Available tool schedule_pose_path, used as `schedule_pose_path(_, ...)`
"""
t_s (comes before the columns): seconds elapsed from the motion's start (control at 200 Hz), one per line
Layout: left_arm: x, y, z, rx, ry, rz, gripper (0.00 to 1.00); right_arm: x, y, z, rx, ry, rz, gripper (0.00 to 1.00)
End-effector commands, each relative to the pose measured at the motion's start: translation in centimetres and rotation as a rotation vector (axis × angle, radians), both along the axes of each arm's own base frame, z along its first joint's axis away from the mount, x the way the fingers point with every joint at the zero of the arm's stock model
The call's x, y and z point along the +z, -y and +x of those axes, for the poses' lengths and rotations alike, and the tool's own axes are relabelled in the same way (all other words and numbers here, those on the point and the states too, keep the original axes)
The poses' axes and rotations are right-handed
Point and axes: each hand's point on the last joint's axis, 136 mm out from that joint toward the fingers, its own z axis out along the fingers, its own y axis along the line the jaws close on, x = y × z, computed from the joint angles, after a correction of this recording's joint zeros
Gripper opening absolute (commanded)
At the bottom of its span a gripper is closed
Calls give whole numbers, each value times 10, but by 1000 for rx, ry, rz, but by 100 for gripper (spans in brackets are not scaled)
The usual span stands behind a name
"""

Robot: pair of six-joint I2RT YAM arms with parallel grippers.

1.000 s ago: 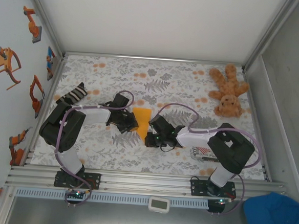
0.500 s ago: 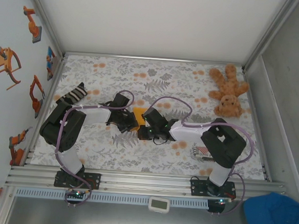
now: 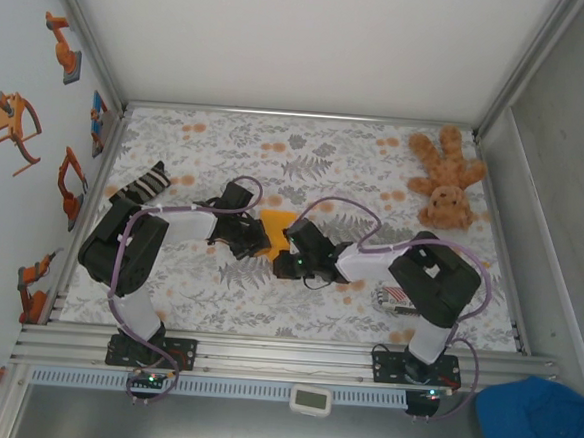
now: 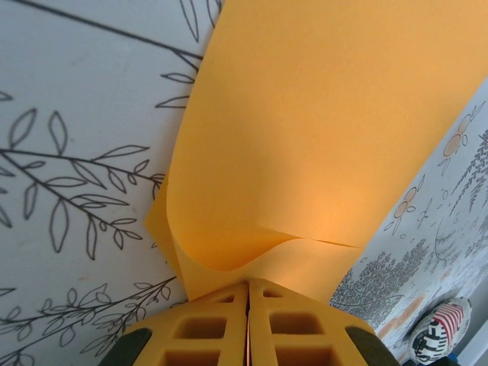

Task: Fold a paper plane with a square sheet of paper (pick it up from the middle)
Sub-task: Third fold the triangle at the center of the table.

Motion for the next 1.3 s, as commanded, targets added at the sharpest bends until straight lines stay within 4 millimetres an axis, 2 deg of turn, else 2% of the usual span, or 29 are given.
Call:
schedule_pose_path(0.0, -41, -32, -20, 15, -90, 173, 8, -25, 43, -41, 14, -109, -99, 0)
schedule_pose_path(0.085, -41, -32, -19, 15, -89, 169, 8, -17, 53, -45, 19, -82, -103, 0)
schedule_pose_path(0.145, -40, -30, -18, 12, -87, 165, 7, -2, 53, -37, 5, -30, -93, 0)
schedule_pose_path(0.27, -36, -28, -17, 14, -81, 156, 8, 38, 44, -9, -60, 109, -45, 0)
schedule_pose_path(0.356, -34, -26, -15, 15, -71, 151, 8, 47, 35, 6, -83, 142, -50, 0)
schedule_pose_path(0.401, -32, -25, -14, 17, -70, 148, 8, 49, 24, 11, -74, 141, -31, 0)
schedule_pose_path(0.541, -29, -24, -13, 21, -62, 140, 8, 41, -2, 25, -63, 106, -17, 0)
schedule_pose_path(0.716, -23, -22, -11, 21, -50, 127, 8, 23, -11, 28, -48, 67, -44, 0)
schedule_pose_path(0.966, -7, -13, -5, -5, -15, 87, 8, -9, 4, 19, -64, 8, -134, 0)
schedule_pose_path(1.187, 40, 6, 9, -166, 211, -33, 16, -27, 27, 8, -77, -36, -231, 0)
schedule_pose_path(1.292, 50, 9, 6, -210, 300, -81, 16, -29, 30, 5, -77, -46, -244, 0)
